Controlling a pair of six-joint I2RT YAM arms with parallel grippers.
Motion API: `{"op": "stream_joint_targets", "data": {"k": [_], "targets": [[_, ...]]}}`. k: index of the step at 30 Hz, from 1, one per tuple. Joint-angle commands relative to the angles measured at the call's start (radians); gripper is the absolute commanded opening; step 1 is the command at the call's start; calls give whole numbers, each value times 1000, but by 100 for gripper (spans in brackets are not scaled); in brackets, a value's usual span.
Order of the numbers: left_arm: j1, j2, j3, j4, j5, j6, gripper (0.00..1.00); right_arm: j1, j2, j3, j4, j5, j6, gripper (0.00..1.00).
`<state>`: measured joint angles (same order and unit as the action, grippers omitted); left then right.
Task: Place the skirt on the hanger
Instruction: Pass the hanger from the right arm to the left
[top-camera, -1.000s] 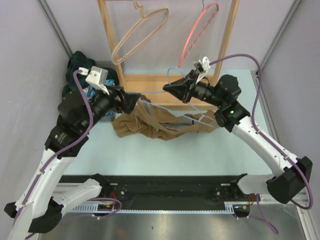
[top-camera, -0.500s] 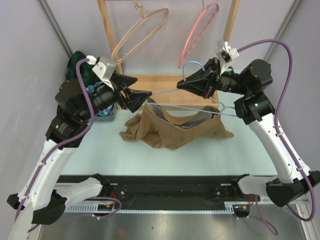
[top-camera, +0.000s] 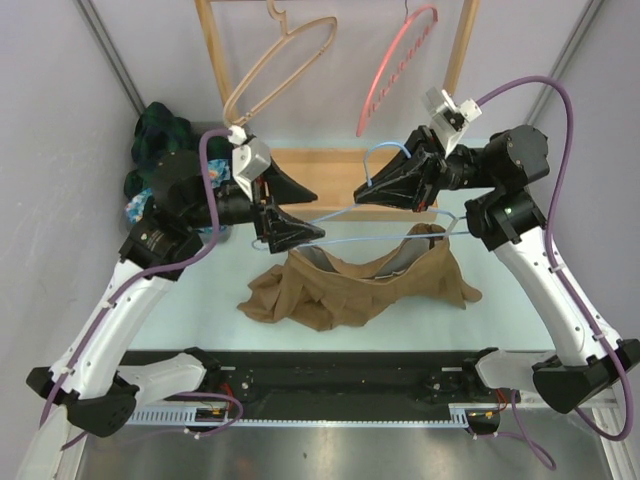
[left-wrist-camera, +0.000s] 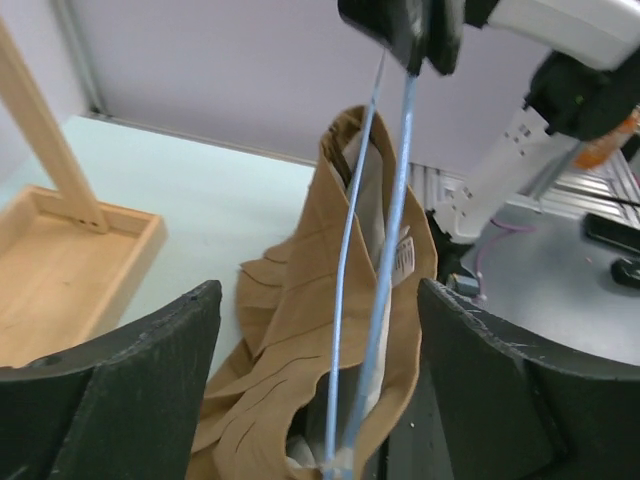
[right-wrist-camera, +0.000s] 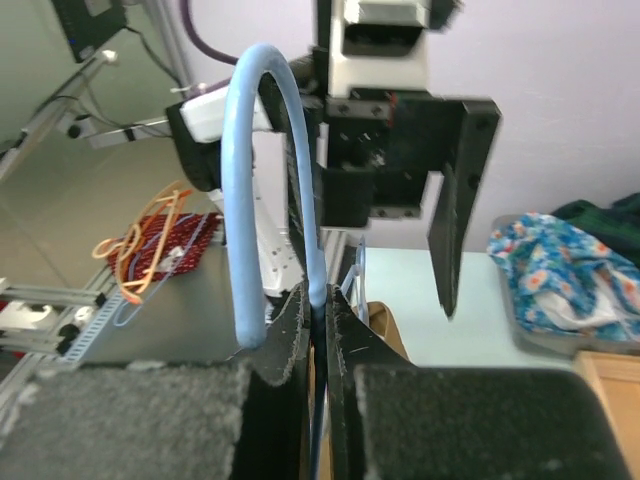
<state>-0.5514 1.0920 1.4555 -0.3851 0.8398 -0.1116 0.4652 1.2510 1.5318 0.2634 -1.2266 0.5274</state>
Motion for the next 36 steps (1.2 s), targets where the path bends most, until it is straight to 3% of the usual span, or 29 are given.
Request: {"op": "stream_joint_targets", "data": {"k": [1,4,5,6,7,12,17,22,23,26,29,32,36], "targets": [[1,3,-64,23,152,46,77,38,-9,8,94,-10,52,0],[-1,-1,-86,38,179,30,53,52,2,1,94,-7,54,0],[-1,-6,-90,38,173,33,35,55,4,1,96,-5,54,0],[-1,-9,-92,16,142,44,24,53,8,1,97,-4,54,0],[-1,-11,-90,6,124,56,1,56,8,1,97,-2,52,0],[-2,-76,-103,-35,-144,86,0,53,16,1,59,18,28,0],[-2,-132,-87,-57,-226,46,0,50,13,-10,-16,70,-32,2],[-4,-168,-70,-83,-280,-9,0,50,-8,-27,-85,196,-113,30],[-2,-178,-75,-83,-280,-13,0,50,-12,-25,-122,220,-150,44],[-4,-204,-67,-104,-297,-17,0,49,-27,-30,-182,289,-200,59],[-4,-231,-69,-136,-352,-10,0,47,-42,-35,-240,403,-266,64],[-16,-267,-66,-196,-459,29,0,44,-77,-44,-291,682,-305,66],[-16,-313,-29,-256,-551,85,0,43,-97,-41,-342,926,-348,66]]}}
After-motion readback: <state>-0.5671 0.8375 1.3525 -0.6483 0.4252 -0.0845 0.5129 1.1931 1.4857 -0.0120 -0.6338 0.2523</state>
